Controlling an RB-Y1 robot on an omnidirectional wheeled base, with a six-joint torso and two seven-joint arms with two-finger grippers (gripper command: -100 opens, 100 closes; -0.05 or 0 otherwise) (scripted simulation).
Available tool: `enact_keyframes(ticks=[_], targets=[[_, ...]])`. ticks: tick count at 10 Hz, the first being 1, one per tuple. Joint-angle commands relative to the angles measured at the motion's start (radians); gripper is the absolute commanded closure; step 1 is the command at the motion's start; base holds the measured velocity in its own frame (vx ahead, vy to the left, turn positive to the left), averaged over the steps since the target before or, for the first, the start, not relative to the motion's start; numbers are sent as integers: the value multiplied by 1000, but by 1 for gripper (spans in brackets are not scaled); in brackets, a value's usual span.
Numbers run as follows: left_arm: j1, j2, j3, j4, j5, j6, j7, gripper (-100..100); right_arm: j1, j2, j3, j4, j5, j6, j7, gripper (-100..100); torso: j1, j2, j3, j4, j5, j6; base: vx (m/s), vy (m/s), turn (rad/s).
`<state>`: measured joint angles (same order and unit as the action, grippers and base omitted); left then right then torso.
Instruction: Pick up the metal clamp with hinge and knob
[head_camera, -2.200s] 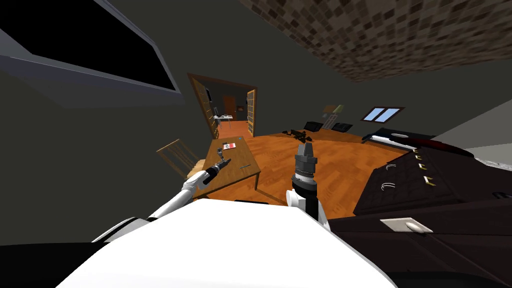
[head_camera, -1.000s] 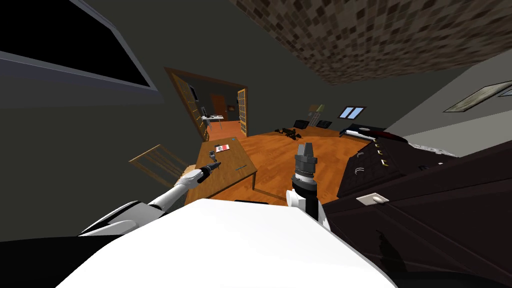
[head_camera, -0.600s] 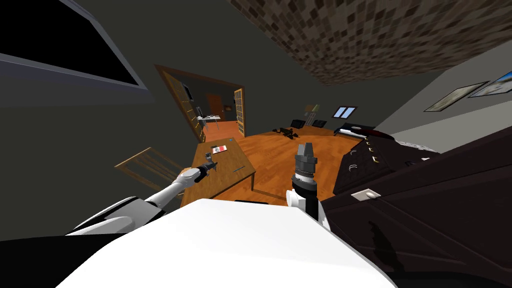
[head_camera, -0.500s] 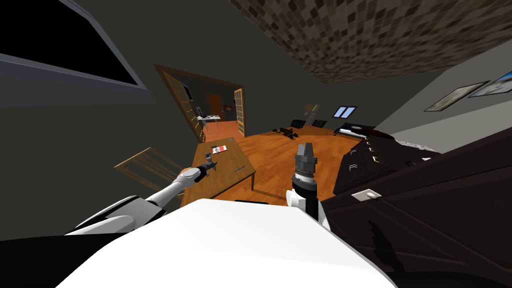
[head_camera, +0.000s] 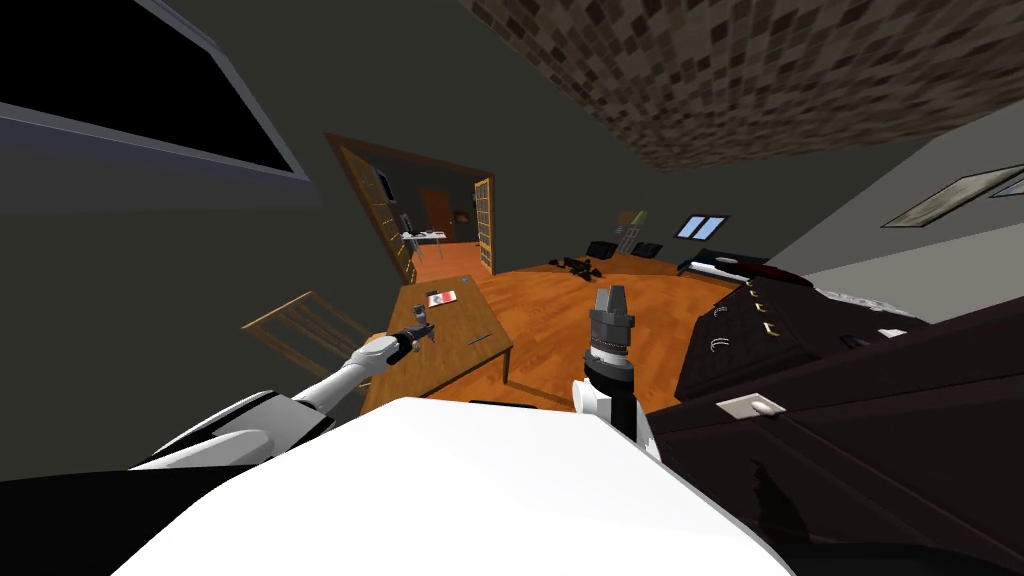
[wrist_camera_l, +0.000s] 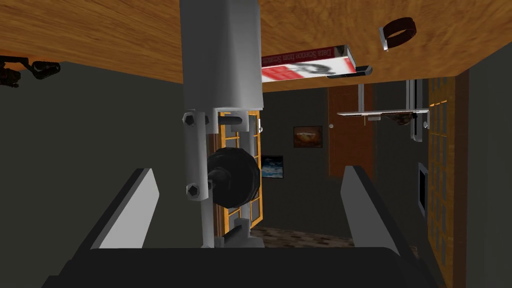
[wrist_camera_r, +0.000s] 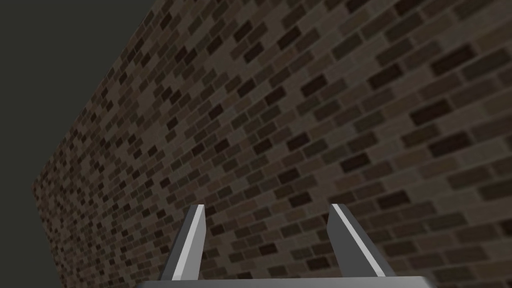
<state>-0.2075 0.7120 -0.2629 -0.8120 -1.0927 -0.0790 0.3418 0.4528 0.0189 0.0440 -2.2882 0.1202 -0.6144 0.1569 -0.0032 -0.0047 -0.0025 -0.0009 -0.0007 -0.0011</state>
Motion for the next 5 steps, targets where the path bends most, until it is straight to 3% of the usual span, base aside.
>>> enact_keyframes(ticks=[1,2,4,5], targets=[[-1,4,4,26,50,-50,-50,-100,0,0,0,0,0,0,0,0,0,0,0,0,0,0,151,-55,146],[-1,4,4,26,64,-54,-66,-100,0,0,0,0,0,0,0,0,0,-4,-2,-1,0,-1,128,-44,110],[-1,4,4,26,64,-54,-95,-100,0,0,0,0,0,0,0,0,2,0,0,0,0,0,20,-9,-15],[-2,7,10,50,113,-101,-135,-100,0,0,0,0,0,0,0,0,3,4,2,1,1,0,63,-28,161]])
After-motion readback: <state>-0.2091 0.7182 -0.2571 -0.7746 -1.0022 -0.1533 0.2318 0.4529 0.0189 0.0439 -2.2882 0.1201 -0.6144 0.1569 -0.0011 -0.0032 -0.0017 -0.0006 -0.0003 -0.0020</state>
